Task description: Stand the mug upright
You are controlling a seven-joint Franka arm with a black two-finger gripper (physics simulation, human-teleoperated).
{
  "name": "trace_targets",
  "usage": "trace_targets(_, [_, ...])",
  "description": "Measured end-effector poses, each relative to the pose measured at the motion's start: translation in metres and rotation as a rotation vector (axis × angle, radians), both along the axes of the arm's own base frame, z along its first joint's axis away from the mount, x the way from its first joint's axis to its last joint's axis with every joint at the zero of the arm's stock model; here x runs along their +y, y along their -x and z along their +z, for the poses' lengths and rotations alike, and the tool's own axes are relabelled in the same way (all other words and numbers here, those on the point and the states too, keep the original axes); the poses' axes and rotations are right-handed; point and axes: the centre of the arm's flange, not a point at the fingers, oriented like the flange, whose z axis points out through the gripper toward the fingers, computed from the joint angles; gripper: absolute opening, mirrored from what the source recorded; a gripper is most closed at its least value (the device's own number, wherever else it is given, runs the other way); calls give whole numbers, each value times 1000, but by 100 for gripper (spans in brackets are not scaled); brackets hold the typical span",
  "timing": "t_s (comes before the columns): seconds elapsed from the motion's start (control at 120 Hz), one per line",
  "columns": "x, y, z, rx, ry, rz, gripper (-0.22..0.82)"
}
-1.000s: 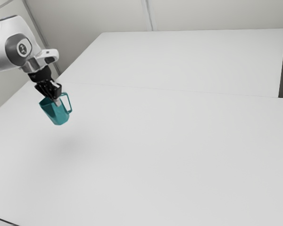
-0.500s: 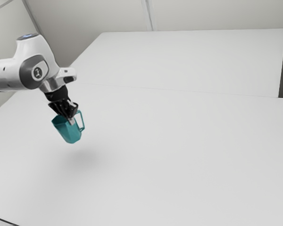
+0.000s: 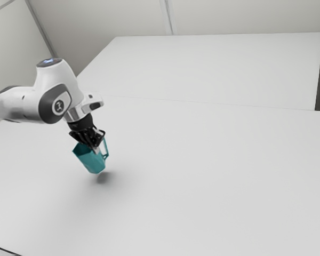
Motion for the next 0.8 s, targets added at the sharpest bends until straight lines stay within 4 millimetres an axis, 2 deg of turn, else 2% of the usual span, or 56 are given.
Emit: trace_targets(0.8, [-48,-4,-46,0,-8,98,-18])
